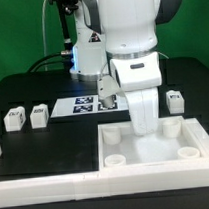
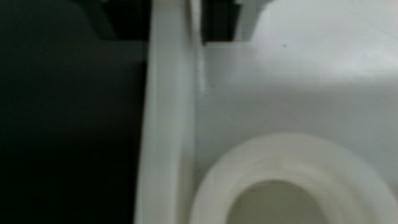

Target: Assemble one leg

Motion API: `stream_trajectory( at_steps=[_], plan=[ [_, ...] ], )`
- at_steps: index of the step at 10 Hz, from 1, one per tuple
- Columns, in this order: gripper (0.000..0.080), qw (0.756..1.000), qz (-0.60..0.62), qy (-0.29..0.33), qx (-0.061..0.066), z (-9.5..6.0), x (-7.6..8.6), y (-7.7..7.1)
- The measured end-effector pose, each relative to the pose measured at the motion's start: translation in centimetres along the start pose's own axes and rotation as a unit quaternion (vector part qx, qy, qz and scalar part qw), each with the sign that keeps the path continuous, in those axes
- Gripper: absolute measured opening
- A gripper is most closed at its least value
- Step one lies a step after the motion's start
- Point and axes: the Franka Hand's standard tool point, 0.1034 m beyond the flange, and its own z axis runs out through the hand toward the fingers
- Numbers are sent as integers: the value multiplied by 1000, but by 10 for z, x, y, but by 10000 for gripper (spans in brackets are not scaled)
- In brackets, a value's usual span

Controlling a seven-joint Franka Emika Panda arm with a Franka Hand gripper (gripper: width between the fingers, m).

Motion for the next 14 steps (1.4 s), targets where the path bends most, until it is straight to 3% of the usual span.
stream_trajectory(
  at_steps=[1,2,3,9,10,11,12,14],
  plan=[
    [318,1000,0,0,0,0,0,0],
    [502,1000,0,0,0,0,0,0],
    [601,1000,0,0,1,1,-1,0],
    [649,1000,1,0,0,0,-1,0],
    [649,1000,18,-3,-3,-9,-1,-1],
    [649,999,38,-7,-13,-28,1,-4],
    [649,996,87,-12,-15,-42,8,-12],
    [649,986,162,-14,-19,-57,36,-28]
  ],
)
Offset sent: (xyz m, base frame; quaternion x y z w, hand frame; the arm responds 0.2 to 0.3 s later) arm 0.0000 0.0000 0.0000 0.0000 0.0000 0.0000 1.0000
